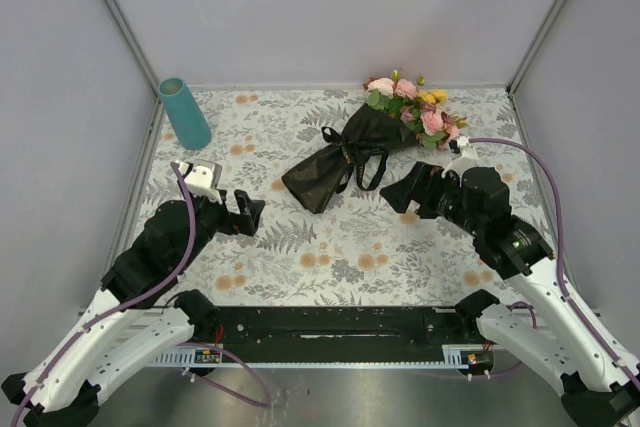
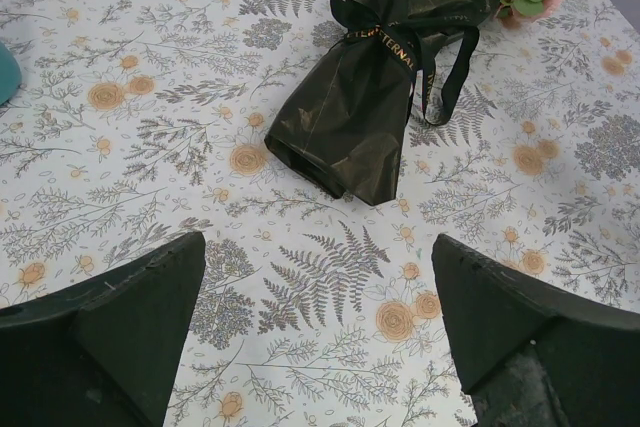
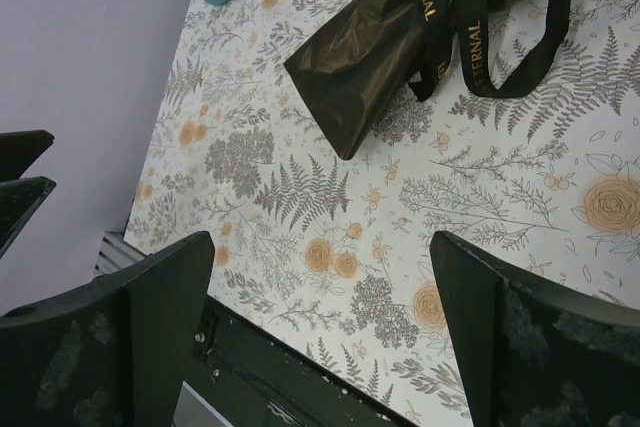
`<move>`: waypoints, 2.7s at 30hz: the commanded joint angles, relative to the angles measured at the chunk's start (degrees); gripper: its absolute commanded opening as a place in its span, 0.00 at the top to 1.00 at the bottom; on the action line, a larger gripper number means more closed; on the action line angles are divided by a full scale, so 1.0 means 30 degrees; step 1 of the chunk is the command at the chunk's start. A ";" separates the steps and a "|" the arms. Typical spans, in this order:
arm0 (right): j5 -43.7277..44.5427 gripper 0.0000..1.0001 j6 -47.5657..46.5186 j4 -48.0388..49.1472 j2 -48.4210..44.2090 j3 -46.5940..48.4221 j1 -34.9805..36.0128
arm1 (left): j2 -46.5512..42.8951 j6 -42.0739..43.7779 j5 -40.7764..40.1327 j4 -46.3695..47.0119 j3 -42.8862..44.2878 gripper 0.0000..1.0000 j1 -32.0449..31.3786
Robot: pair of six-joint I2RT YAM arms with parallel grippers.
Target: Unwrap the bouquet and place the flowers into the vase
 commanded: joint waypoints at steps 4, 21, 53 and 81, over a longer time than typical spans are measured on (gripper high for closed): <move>0.0754 0.01 0.0328 0.0146 -0.0148 0.0977 -0.0054 | -0.0485 -0.0242 0.0049 0.1366 -0.0280 0.01 -0.0074; 0.3215 0.21 -0.1750 0.5362 0.1484 -0.0256 -0.0054 | 0.4083 -0.1387 -0.0129 0.0281 0.3383 0.01 0.1008; 0.0899 0.55 -0.6175 0.7999 2.0563 0.8387 -0.0083 | 0.1917 0.0373 -0.2967 0.0635 0.1008 0.01 0.1010; 0.1049 1.00 -0.6616 0.6271 2.0275 0.8566 -0.0083 | 0.3436 -0.0680 -0.3057 0.0226 0.1242 0.03 0.1010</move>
